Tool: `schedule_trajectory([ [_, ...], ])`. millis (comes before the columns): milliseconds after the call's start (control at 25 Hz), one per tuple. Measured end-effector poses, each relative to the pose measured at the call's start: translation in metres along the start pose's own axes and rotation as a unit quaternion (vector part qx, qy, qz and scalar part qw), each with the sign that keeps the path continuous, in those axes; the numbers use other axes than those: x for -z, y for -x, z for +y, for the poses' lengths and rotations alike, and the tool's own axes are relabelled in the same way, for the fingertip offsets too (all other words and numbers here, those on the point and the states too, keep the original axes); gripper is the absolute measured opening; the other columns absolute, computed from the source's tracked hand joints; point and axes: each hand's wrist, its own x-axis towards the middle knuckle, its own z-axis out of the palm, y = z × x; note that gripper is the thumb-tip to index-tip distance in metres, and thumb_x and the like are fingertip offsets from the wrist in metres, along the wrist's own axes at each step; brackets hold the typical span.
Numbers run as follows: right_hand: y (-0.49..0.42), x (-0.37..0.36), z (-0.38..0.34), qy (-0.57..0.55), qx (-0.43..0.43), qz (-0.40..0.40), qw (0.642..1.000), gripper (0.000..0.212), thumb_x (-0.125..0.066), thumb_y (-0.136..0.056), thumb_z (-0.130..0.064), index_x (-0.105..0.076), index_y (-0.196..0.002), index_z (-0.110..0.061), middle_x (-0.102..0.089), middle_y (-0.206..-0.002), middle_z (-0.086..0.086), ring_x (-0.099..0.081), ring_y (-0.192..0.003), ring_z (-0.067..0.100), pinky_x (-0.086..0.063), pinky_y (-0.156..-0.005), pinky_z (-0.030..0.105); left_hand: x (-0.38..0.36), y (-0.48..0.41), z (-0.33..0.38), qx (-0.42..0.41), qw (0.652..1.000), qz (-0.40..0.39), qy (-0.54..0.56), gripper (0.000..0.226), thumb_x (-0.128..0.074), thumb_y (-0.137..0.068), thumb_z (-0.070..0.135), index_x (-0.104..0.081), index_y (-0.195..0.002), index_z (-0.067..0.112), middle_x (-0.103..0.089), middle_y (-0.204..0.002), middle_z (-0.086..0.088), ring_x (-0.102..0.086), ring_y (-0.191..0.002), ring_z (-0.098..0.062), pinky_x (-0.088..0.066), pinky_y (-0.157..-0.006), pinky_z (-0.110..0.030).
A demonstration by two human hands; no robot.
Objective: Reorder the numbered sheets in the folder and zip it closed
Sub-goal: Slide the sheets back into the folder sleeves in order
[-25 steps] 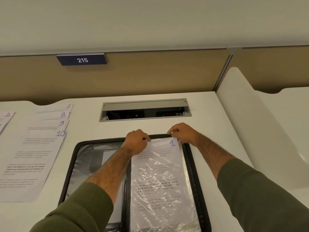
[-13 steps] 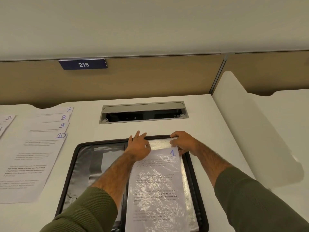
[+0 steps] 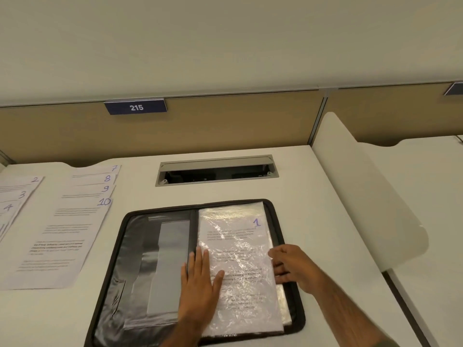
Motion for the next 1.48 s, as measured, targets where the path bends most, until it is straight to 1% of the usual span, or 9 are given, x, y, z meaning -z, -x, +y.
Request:
schedule_trajectory([
  [160, 0.034, -0.016, 0.023, -0.093, 0.008, -0.003, 0.996, 0.044, -0.046, -0.103, -0.054, -0.067, -0.117, -0.019, -0.077, -0.107, 0.007, -0.074, -0.100, 0.027, -0.058, -0.091, 0.049, -0.006, 0.004, 0.026, -0.011, 0.999, -0.028, -0.010, 0.090, 0.022, -0.080, 0.080, 0.033, -0.151, 0.026, 0.044, -0.156, 0.008, 0.038, -0.145, -0.013, 0.019, -0.123, -0.040],
  [320, 0.056, -0.049, 0.025, -0.110, 0.074, 0.005, 0.991, 0.039, -0.034, -0.106, -0.051, -0.065, -0.125, -0.035, -0.074, -0.116, -0.008, -0.072, -0.104, 0.011, -0.058, -0.082, 0.027, 0.003, 0.009, 0.063, -0.019, 0.979, -0.051, 0.194, 0.073, -0.003, -0.096, 0.073, 0.016, -0.157, 0.037, 0.024, -0.164, 0.017, 0.021, -0.152, -0.006, 0.015, -0.123, -0.036],
  [520, 0.061, -0.111, 0.027, -0.161, 0.130, -0.093, 0.974, 0.039, -0.031, -0.107, -0.052, -0.035, -0.146, -0.049, -0.036, -0.155, -0.023, -0.036, -0.138, -0.011, -0.033, -0.104, 0.003, 0.058, 0.030, 0.089, 0.057, 0.802, -0.072, 0.590, 0.055, -0.027, -0.099, 0.054, -0.044, -0.146, 0.030, -0.058, -0.143, 0.005, -0.057, -0.130, -0.012, -0.050, -0.103, -0.025],
  [600, 0.059, -0.127, 0.034, 0.093, 0.227, 0.128, 0.961, 0.045, -0.018, -0.110, -0.045, -0.016, -0.155, -0.043, -0.008, -0.167, -0.011, -0.011, -0.152, -0.001, -0.008, -0.121, 0.013, 0.081, 0.037, 0.075, 0.081, 0.773, -0.085, 0.623, 0.055, -0.028, -0.098, 0.059, -0.053, -0.137, 0.028, -0.068, -0.127, 0.006, -0.067, -0.112, -0.007, -0.055, -0.089, -0.018],
  [680, 0.067, -0.170, 0.027, -0.007, 0.220, 0.038, 0.975, 0.057, -0.016, -0.105, -0.057, -0.012, -0.159, -0.039, -0.004, -0.168, -0.013, -0.003, -0.155, 0.006, -0.003, -0.125, 0.026, 0.103, 0.044, 0.050, 0.080, 0.753, -0.105, 0.645, 0.067, -0.032, -0.090, 0.071, -0.055, -0.137, 0.029, -0.067, -0.130, 0.003, -0.065, -0.119, -0.011, -0.052, -0.104, -0.032],
  [880, 0.085, -0.262, -0.003, 0.267, 0.349, 0.113, 0.891, 0.067, -0.008, -0.093, -0.076, -0.005, -0.155, -0.051, 0.002, -0.164, -0.028, 0.007, -0.151, -0.006, -0.001, -0.125, 0.032, 0.151, 0.063, -0.024, 0.101, 0.715, -0.081, 0.687, 0.080, -0.034, -0.083, 0.080, -0.061, -0.132, 0.023, -0.073, -0.119, -0.009, -0.069, -0.113, -0.026, -0.054, -0.101, -0.048],
  [1120, 0.092, -0.335, 0.008, 0.445, 0.301, 0.109, 0.836, 0.085, 0.008, -0.081, -0.080, 0.007, -0.157, -0.043, 0.012, -0.168, -0.011, 0.012, -0.155, 0.014, 0.009, -0.124, 0.039, 0.165, 0.075, -0.132, 0.101, 0.751, -0.086, 0.647, 0.066, -0.013, -0.096, 0.071, -0.057, -0.133, 0.038, -0.072, -0.121, 0.005, -0.072, -0.104, -0.017, -0.061, -0.074, -0.031],
  [1240, 0.089, -0.347, 0.022, 0.510, 0.257, 0.132, 0.810, 0.096, 0.016, -0.074, -0.080, 0.009, -0.159, -0.037, 0.016, -0.168, -0.006, 0.014, -0.155, 0.020, 0.013, -0.120, 0.039, 0.152, 0.078, -0.170, 0.088, 0.787, -0.092, 0.604, 0.075, -0.029, -0.086, 0.086, -0.049, -0.142, 0.041, -0.063, -0.137, 0.009, -0.065, -0.120, -0.016, -0.054, -0.100, -0.043],
  [1480, 0.067, -0.335, 0.049, 0.609, 0.213, 0.140, 0.751, 0.084, 0.009, -0.088, -0.077, 0.005, -0.160, -0.033, 0.022, -0.159, -0.002, 0.012, -0.154, 0.025, 0.016, -0.120, 0.041, 0.125, 0.077, -0.203, 0.022, 0.975, -0.042, 0.215, 0.090, -0.011, -0.089, 0.082, 0.001, -0.161, 0.031, 0.004, -0.169, 0.008, 0.001, -0.156, -0.016, -0.001, -0.127, -0.042],
])
